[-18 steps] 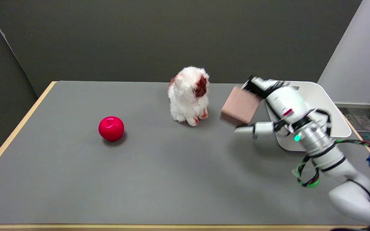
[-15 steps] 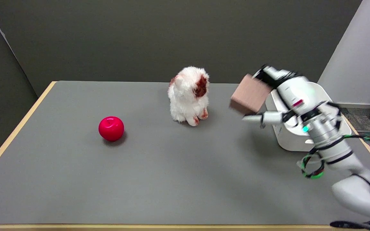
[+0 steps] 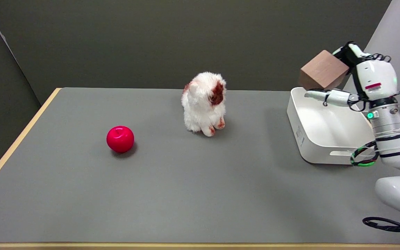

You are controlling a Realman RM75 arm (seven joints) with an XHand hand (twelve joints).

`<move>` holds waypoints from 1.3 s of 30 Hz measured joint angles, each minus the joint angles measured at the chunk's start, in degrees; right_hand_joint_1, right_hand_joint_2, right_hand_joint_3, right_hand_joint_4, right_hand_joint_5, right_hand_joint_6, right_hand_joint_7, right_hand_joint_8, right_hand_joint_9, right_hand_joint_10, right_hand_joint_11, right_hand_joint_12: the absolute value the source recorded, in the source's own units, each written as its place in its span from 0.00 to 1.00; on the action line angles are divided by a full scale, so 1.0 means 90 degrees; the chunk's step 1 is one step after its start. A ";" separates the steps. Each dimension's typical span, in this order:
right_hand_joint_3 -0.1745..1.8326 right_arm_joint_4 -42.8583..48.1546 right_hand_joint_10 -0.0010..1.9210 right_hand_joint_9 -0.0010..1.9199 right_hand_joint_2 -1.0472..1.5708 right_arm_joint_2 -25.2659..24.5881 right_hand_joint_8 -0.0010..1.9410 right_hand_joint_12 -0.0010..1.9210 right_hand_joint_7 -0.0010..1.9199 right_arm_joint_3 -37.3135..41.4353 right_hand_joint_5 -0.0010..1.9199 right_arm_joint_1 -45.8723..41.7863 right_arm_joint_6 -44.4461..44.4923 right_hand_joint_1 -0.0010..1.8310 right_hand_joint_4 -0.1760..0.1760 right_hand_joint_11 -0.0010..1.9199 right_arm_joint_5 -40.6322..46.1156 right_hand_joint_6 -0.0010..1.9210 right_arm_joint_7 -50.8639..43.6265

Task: Place wooden cube into white box.

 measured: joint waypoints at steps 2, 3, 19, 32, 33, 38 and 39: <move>0.14 -0.0106 0.68 0.43 0.87 0.0014 0.72 0.87 0.45 0.0024 0.28 0.0027 0.0000 0.65 0.00 0.36 0.0094 0.76 -0.0038; 0.14 -0.0173 0.68 0.43 0.87 0.0024 0.72 0.87 0.45 0.0033 0.28 0.0044 -0.0007 0.65 0.00 0.36 0.0159 0.76 -0.0063; 0.55 -0.0737 0.41 0.11 0.65 0.0135 0.27 0.58 0.20 -0.0410 0.13 0.0110 -0.0239 0.26 0.47 0.02 0.0561 0.25 0.0193; 0.54 -0.0674 0.00 0.00 0.61 0.0100 0.03 0.09 0.03 -0.0681 0.03 0.0026 -0.0246 0.23 0.56 0.00 0.0739 0.18 0.0635; 0.54 -0.0641 0.00 0.00 0.61 0.0078 0.03 0.08 0.03 -0.0705 0.03 0.0027 -0.0234 0.23 0.57 0.00 0.0758 0.18 0.0642; 0.54 -0.0440 0.01 0.00 0.62 -0.0017 0.04 0.07 0.02 -0.0807 0.03 0.0070 -0.0167 0.22 0.58 0.00 0.0805 0.17 0.0651; 0.54 -0.0367 0.01 0.00 0.62 -0.0037 0.04 0.07 0.01 -0.0834 0.03 0.0088 -0.0140 0.22 0.58 0.00 0.0812 0.16 0.0654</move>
